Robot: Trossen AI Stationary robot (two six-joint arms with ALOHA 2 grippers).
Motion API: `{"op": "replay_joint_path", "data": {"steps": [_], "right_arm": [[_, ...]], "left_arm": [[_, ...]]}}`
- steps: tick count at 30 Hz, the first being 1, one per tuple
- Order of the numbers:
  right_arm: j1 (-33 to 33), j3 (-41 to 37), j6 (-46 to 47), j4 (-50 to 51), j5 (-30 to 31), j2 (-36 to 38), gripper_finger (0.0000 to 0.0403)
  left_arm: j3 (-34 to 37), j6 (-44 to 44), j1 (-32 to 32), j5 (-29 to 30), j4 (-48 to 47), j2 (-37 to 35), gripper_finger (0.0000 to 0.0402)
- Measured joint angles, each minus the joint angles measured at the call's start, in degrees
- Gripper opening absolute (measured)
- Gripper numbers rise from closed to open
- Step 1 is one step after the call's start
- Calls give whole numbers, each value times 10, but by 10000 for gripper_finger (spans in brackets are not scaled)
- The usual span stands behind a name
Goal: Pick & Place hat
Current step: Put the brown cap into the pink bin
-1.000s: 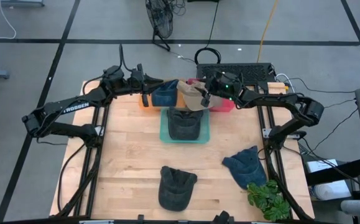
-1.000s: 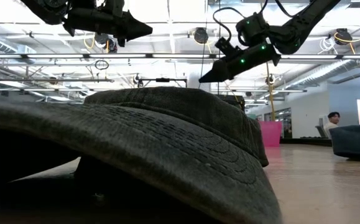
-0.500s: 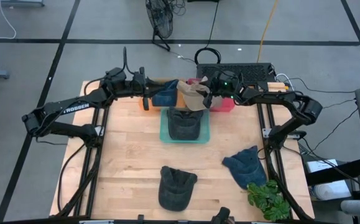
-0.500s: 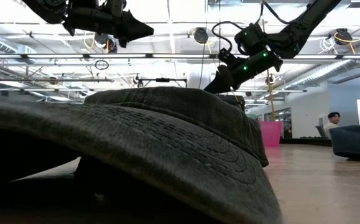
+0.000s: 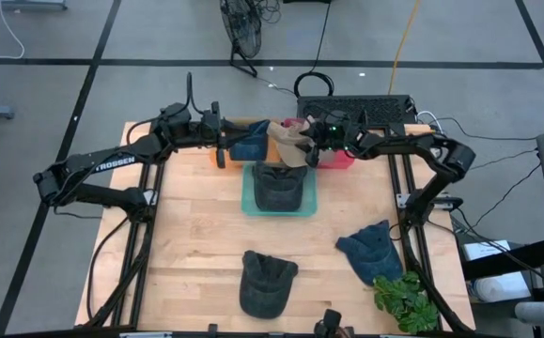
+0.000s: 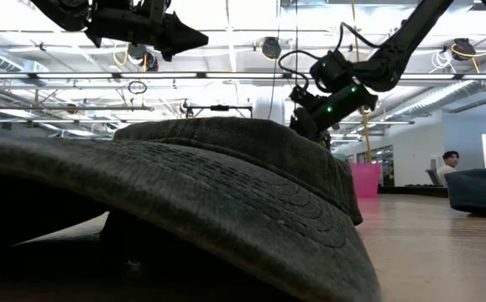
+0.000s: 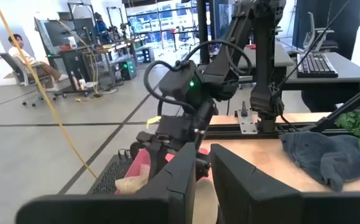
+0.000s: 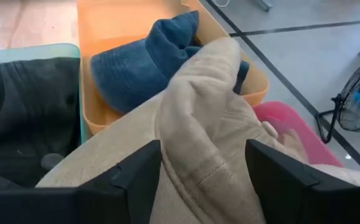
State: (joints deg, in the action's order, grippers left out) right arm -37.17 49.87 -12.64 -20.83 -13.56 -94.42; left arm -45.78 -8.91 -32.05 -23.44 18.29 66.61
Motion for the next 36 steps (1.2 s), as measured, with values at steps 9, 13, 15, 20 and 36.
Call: {"op": "replay_joint_path", "data": {"steps": [9, 13, 15, 20, 36], "right_arm": [[-3, 0, 0, 12, -2, 10, 185], [-3, 0, -20, 23, -1, 22, 150], [-3, 0, -35, 33, -1, 23, 121], [-4, 0, -59, 38, 0, 24, 24], [21, -1, -63, 182, 33, 200, 1]], "left_arm": [[0, -15, 0, 0, 0, 0, 63], [0, -15, 0, 0, 0, 0, 63], [0, -15, 0, 0, 0, 0, 63], [0, -14, 0, 0, 0, 0, 63], [0, -6, 0, 0, -5, 0, 63]]}}
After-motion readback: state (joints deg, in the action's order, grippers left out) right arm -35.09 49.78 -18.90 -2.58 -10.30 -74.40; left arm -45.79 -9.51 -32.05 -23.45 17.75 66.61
